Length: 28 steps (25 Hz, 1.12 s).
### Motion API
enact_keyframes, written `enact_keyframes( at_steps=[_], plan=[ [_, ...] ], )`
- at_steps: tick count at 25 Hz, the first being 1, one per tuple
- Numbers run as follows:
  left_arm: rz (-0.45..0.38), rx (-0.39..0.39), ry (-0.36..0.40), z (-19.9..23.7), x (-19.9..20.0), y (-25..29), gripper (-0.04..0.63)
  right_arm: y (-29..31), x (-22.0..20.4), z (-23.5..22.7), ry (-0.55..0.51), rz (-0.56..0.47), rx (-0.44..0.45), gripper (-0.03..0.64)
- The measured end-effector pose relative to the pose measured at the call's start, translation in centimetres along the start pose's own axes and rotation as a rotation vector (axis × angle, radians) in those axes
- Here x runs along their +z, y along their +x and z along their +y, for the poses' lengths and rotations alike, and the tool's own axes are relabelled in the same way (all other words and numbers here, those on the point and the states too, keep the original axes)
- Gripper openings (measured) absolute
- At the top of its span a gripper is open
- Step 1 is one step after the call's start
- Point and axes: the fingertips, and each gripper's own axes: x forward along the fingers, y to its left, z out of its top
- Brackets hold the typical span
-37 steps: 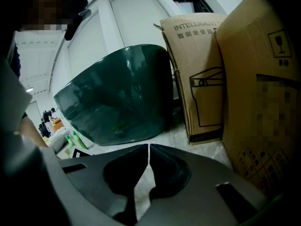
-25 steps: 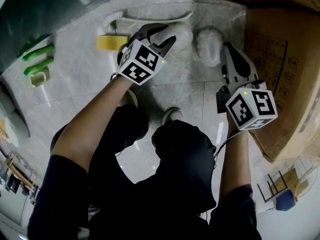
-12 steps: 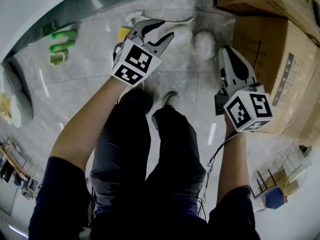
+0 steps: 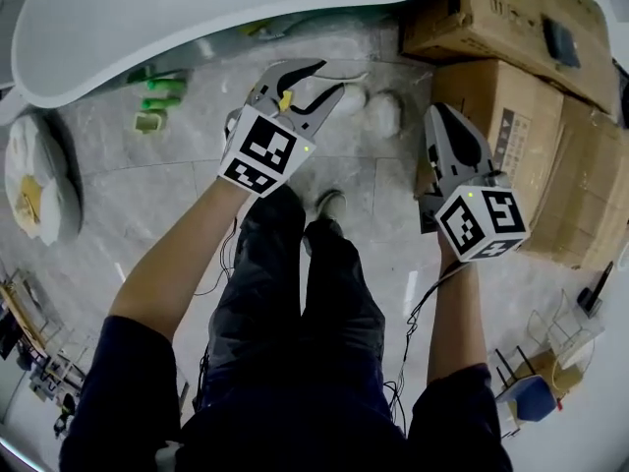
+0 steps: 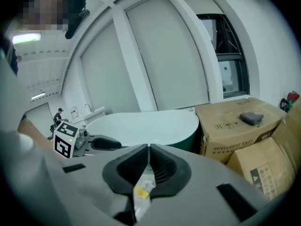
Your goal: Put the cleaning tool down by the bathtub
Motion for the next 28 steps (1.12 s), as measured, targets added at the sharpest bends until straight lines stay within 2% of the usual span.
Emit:
enact_keyframes(
  at_steps=[9, 18, 28],
  plan=[
    [-0.066, 0.076, -0.02, -1.1, 10.8, -9.5, 0.169, -6.7, 10.7, 4.3, -0.047, -0.085, 0.039, 0.02],
    [-0.165, 0.15, -0.026, -1.3, 20.6, -17.7, 0.169, -12.6, 17.2, 8.0, -0.076, -0.133, 0.053, 0.02],
    [-0.243, 0.173, -0.009, -1.7, 26.3, -22.8, 0.167, -16.2, 22.0, 11.0, -0.094, -0.197, 0.063, 0.02]
  ],
)
